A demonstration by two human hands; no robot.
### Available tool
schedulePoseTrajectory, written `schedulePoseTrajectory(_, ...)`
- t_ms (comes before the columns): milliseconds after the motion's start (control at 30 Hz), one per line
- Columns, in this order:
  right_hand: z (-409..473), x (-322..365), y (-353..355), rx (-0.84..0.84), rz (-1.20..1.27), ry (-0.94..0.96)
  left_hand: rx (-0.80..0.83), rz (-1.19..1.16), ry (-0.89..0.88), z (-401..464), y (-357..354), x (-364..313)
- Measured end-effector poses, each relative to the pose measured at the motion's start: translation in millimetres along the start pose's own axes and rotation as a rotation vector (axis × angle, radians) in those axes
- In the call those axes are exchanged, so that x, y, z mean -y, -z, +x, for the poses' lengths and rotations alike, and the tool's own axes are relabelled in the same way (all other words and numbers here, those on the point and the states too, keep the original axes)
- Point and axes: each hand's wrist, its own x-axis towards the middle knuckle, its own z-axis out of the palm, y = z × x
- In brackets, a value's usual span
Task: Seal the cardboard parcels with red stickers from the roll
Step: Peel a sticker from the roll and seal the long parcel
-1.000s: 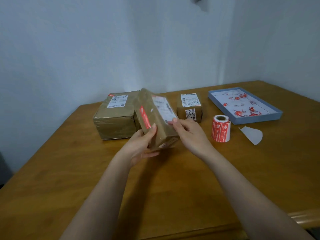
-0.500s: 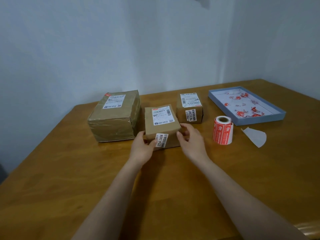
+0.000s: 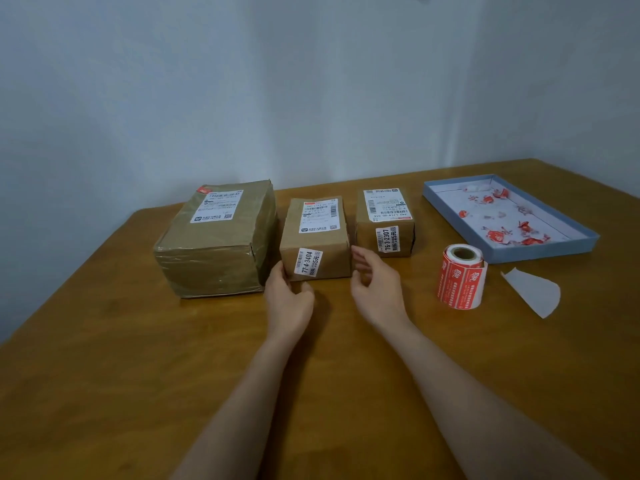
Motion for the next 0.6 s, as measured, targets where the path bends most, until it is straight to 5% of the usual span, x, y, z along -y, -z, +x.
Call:
schedulePoseTrajectory(300,14,-12,-10,0.052,-0.231,-0.008,-0.011,0.05,-0.057,16,-13,6)
schedulePoseTrajectory(433,12,-13,-8,-0.061,-0.176,-0.033,-0.108,0.04,-0.039,3,-8,1)
schedulePoseTrajectory(600,1,-9,-5,-0.164,-0.126,0.066,-0.317,0.204,-0.326,-18,12,-5)
